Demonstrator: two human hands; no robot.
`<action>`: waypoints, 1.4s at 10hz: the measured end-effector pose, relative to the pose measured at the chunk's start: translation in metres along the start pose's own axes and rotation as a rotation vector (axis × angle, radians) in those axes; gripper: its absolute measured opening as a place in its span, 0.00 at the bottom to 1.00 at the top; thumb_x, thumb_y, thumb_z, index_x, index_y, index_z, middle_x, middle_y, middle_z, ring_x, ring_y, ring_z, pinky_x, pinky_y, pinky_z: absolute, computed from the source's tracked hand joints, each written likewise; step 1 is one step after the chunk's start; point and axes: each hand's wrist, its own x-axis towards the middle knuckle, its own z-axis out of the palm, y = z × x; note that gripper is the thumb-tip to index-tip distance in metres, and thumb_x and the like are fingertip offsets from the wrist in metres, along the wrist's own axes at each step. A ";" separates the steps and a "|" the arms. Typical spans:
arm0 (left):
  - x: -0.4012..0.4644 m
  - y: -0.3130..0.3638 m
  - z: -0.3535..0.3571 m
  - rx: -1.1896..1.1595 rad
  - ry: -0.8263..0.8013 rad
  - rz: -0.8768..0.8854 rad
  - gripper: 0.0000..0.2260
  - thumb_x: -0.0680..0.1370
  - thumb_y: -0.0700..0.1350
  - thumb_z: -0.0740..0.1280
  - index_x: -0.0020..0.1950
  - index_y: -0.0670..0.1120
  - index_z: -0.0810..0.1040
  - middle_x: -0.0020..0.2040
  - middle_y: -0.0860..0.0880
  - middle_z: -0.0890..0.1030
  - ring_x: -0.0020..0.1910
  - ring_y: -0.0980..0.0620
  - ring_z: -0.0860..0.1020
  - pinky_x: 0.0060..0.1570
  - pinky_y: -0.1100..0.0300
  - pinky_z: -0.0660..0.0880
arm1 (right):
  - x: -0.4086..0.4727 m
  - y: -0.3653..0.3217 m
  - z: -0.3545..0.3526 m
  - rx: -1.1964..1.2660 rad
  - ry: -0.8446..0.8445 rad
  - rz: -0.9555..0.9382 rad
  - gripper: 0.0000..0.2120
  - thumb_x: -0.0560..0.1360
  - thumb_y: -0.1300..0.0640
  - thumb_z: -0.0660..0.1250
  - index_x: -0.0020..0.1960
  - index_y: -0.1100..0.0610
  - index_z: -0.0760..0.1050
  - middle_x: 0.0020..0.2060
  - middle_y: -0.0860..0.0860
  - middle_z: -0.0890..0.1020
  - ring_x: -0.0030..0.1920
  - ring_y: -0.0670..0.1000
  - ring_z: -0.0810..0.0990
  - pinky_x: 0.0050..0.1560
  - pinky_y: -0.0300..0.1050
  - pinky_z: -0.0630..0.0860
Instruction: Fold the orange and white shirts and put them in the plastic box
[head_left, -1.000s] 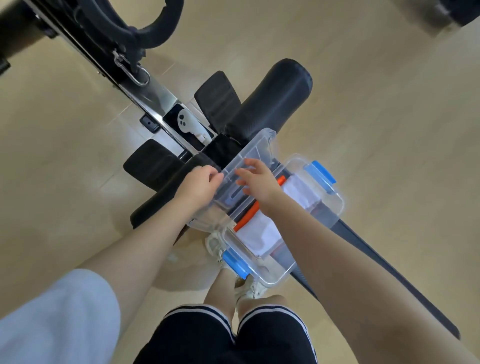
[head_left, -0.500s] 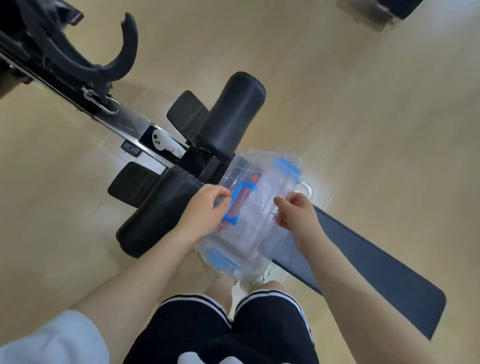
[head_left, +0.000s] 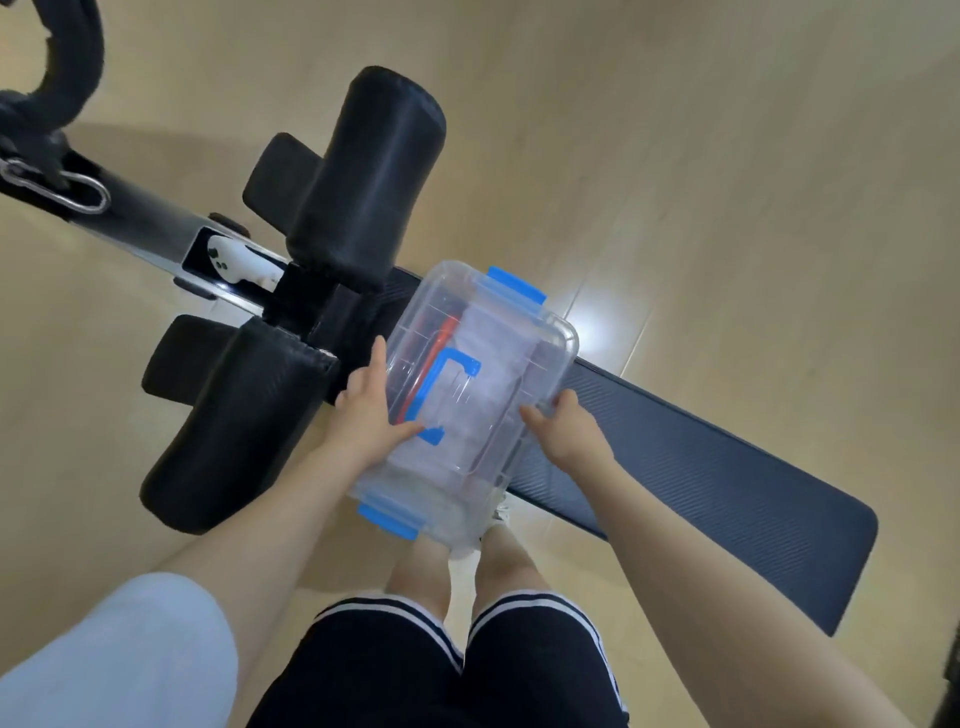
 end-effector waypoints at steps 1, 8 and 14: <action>0.001 0.000 0.001 0.030 0.029 -0.002 0.46 0.73 0.48 0.69 0.74 0.56 0.34 0.75 0.45 0.55 0.70 0.42 0.61 0.64 0.47 0.65 | 0.002 -0.003 0.001 0.288 -0.047 0.007 0.24 0.74 0.52 0.65 0.65 0.57 0.60 0.58 0.57 0.77 0.47 0.55 0.79 0.43 0.50 0.77; -0.062 -0.038 0.081 -1.055 0.361 -0.726 0.36 0.73 0.55 0.67 0.74 0.43 0.55 0.69 0.43 0.69 0.64 0.43 0.71 0.61 0.51 0.69 | 0.063 -0.080 -0.049 -0.342 0.206 -0.600 0.16 0.75 0.61 0.62 0.62 0.56 0.69 0.58 0.58 0.72 0.58 0.60 0.70 0.56 0.55 0.71; -0.093 -0.004 0.006 -0.680 0.150 -0.578 0.18 0.79 0.51 0.58 0.60 0.39 0.72 0.47 0.43 0.76 0.41 0.47 0.74 0.38 0.59 0.70 | -0.051 -0.004 -0.001 -0.708 0.186 -0.869 0.28 0.77 0.57 0.59 0.74 0.59 0.54 0.73 0.56 0.61 0.74 0.57 0.56 0.73 0.54 0.53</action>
